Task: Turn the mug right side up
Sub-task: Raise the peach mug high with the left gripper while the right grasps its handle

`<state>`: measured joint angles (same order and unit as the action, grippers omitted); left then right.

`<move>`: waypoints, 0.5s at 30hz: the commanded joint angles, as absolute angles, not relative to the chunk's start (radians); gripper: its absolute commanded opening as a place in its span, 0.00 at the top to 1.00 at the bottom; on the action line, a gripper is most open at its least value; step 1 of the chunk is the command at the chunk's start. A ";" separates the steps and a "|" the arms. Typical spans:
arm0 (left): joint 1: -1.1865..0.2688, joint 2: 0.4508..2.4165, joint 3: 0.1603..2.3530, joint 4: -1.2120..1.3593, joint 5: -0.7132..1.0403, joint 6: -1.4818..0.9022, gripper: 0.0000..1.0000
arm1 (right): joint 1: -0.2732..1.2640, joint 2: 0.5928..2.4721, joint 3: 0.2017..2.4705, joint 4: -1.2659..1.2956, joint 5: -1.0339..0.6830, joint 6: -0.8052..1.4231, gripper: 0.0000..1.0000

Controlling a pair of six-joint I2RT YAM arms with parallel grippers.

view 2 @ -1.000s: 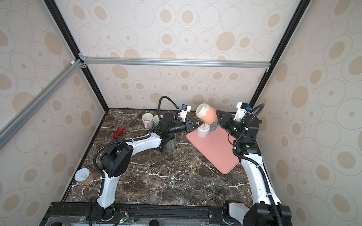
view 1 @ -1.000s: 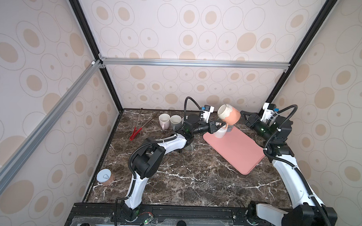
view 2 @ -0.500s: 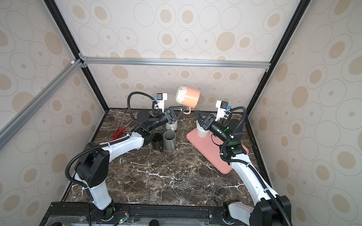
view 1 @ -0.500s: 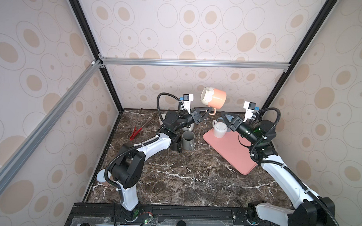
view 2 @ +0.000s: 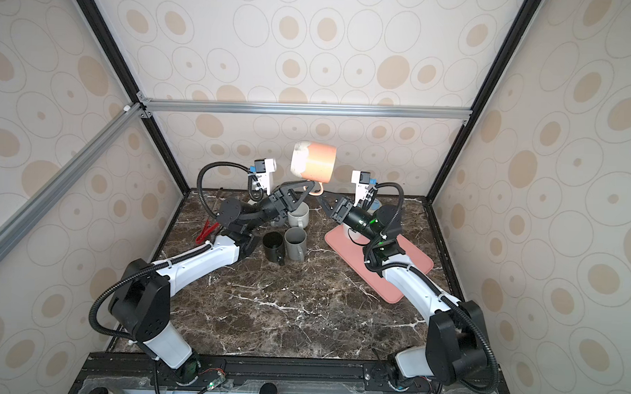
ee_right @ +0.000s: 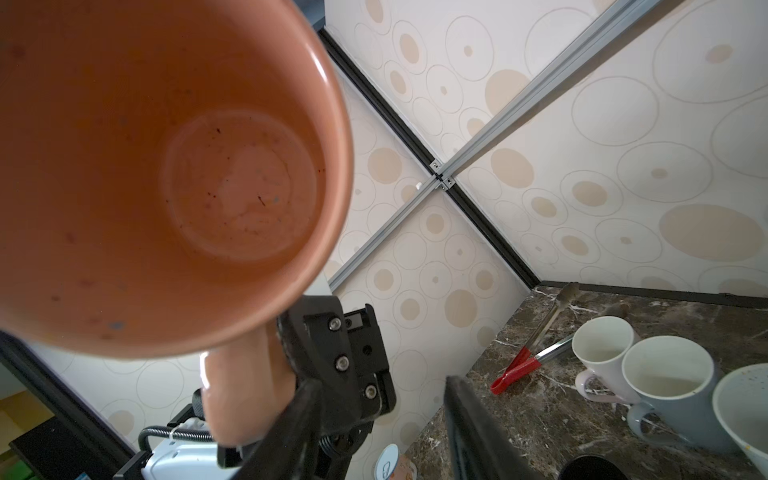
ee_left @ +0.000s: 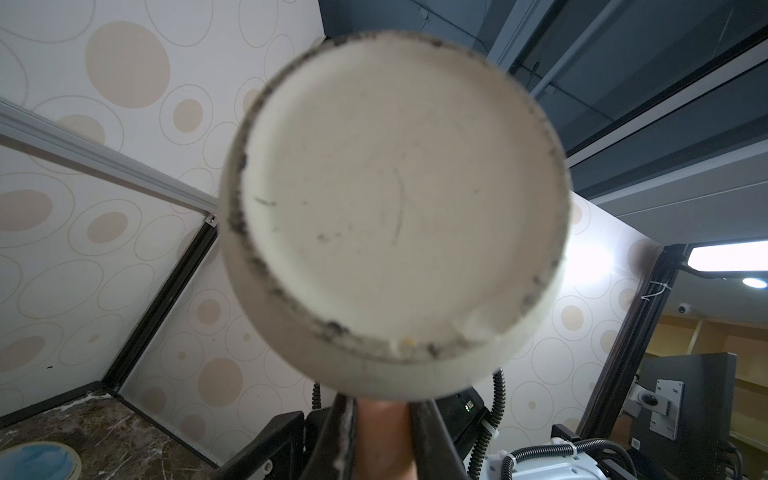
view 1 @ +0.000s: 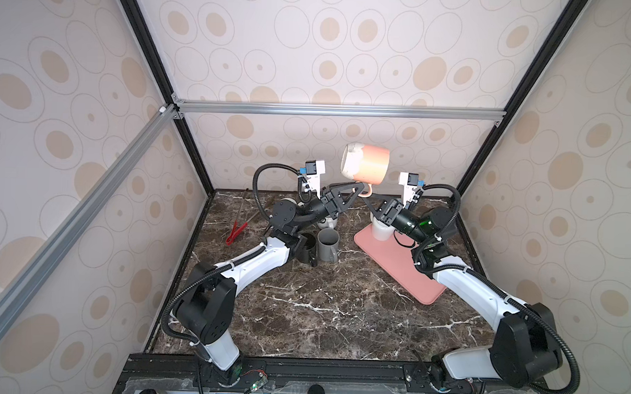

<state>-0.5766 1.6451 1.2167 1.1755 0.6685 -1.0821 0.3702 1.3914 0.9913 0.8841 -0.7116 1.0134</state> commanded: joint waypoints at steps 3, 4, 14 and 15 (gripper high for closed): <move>-0.566 1.588 1.223 1.279 0.635 -1.081 1.00 | 0.395 1.369 1.024 0.956 -0.765 1.005 0.54; -0.563 1.584 1.216 1.282 0.627 -1.084 1.00 | 0.396 1.362 1.018 0.948 -0.768 0.998 0.55; -0.554 1.566 1.180 1.344 0.607 -1.121 1.00 | 0.412 1.304 1.027 0.882 -0.733 0.969 0.52; -0.555 1.566 1.181 1.344 0.609 -1.123 1.00 | 0.415 1.308 1.039 0.886 -0.733 0.977 0.52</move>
<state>-0.5602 1.6135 1.1553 1.1969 0.6197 -1.1023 0.4065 1.3209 1.0016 0.8459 -0.7403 0.9619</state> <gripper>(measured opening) 0.181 0.476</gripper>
